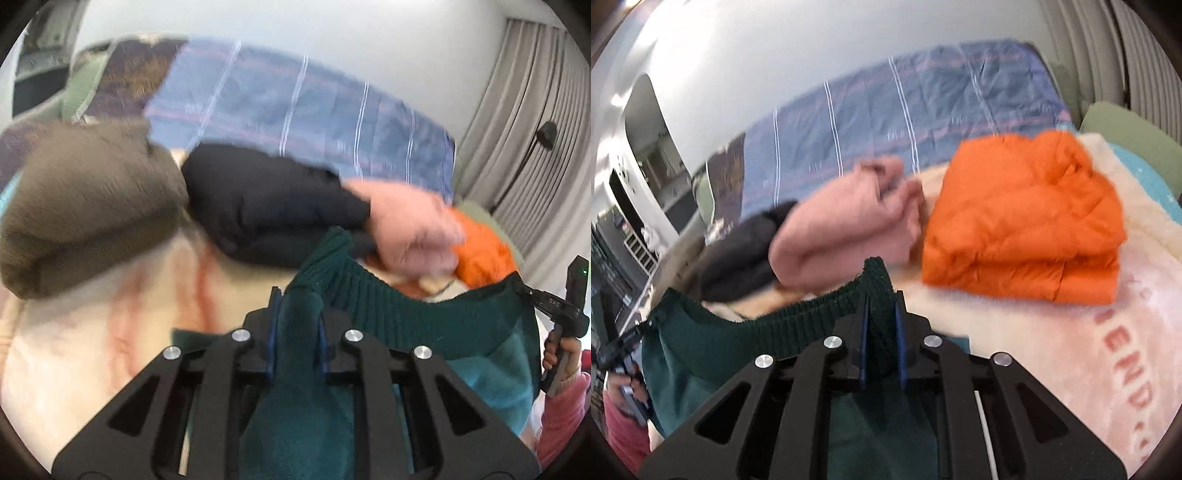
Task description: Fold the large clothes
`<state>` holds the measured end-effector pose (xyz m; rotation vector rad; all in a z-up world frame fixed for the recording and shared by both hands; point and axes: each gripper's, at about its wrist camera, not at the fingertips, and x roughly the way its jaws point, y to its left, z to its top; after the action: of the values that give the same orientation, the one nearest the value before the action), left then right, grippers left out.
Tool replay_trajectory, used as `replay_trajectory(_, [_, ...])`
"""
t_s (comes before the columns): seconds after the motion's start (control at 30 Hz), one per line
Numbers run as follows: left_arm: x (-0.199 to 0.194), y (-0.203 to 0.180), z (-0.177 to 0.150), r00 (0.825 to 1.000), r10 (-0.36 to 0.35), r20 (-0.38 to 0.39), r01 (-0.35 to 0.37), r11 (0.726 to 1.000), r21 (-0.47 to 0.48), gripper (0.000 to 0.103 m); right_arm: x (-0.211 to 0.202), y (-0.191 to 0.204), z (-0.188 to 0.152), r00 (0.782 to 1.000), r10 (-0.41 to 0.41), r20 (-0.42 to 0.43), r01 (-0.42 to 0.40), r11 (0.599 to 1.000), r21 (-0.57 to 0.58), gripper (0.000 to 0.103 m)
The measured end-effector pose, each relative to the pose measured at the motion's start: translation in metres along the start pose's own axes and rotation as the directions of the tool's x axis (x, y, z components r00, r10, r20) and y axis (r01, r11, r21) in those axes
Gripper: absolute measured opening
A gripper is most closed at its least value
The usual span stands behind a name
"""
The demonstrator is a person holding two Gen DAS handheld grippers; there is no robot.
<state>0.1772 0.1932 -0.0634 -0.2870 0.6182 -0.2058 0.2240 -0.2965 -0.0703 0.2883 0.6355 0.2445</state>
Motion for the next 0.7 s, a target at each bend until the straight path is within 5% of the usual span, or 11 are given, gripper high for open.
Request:
replay_trajectory(0.13, [0.002, -0.025, 0.002, 0.985, 0.152, 0.08, -0.163, 0.976, 0.148, 0.017, 0.009, 0.013, 0.006, 0.988, -0.136, 0.077, 0.142, 0.987, -0.081, 0.012])
replay_trajectory(0.23, [0.06, -0.015, -0.014, 0.957, 0.277, -0.084, -0.255, 0.946, 0.201, 0.018, 0.082, -0.001, -0.014, 0.968, -0.236, -0.087, 0.225, 0.966, -0.124, 0.014])
replay_trajectory(0.3, [0.082, -0.004, -0.023, 0.944, 0.273, -0.186, -0.242, 0.955, 0.173, 0.02, 0.119, -0.013, -0.028, 0.945, -0.25, -0.209, 0.233, 0.967, -0.104, 0.015])
replay_trajectory(0.43, [0.076, 0.0, -0.022, 0.936, 0.306, -0.173, -0.278, 0.946, 0.169, 0.037, 0.108, -0.01, -0.025, 0.934, -0.317, -0.164, 0.299, 0.946, -0.126, 0.043])
replay_trajectory(0.7, [0.058, -0.001, -0.019, 0.935, 0.314, -0.168, -0.287, 0.943, 0.167, 0.048, 0.08, -0.022, -0.017, 0.948, -0.289, -0.131, 0.285, 0.957, -0.048, 0.065])
